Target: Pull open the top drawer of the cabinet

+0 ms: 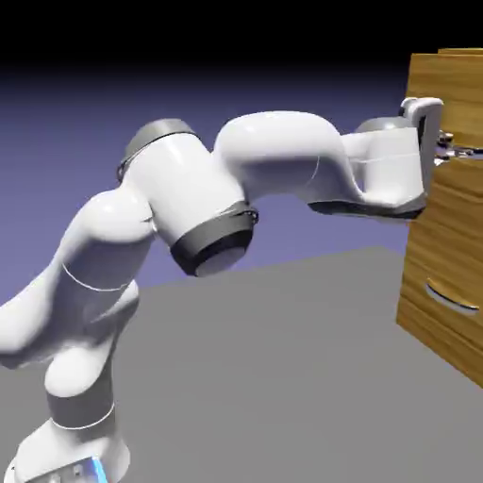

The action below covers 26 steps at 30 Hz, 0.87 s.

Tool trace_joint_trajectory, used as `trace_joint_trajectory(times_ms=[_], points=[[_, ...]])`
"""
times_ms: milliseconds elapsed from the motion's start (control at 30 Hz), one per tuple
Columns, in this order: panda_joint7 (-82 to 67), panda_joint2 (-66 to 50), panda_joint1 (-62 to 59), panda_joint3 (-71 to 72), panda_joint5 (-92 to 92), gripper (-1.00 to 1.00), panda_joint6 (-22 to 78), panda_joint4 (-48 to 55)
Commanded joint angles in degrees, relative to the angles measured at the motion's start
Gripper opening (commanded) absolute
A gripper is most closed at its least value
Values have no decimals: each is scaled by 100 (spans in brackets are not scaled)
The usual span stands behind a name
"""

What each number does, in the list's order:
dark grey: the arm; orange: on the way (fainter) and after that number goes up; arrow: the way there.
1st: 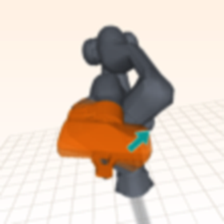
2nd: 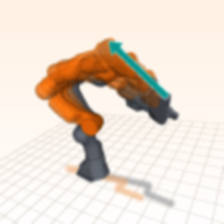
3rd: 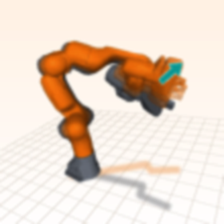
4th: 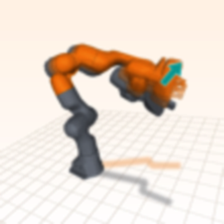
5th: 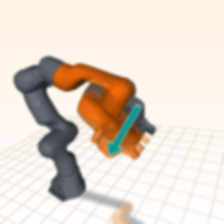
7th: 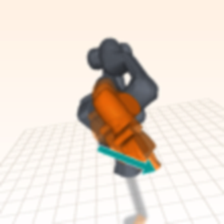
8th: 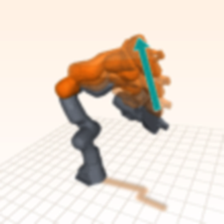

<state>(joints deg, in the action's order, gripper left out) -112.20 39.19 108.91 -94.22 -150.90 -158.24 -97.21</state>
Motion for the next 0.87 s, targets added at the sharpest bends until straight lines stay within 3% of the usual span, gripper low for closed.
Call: trace_joint_trajectory(times_ms=[0,333,700,733,833], points=[[79,-54,-208,157,-27,-100,28,-175],[402,-145,-2284,1884,-84,-100,308,-1745],[-35,720,-4560,3863,341,-100,580,-3620],[-35,720,-4560,3863,341,100,580,-3620],[-154,964,-4975,4194,493,100,567,-3975]])
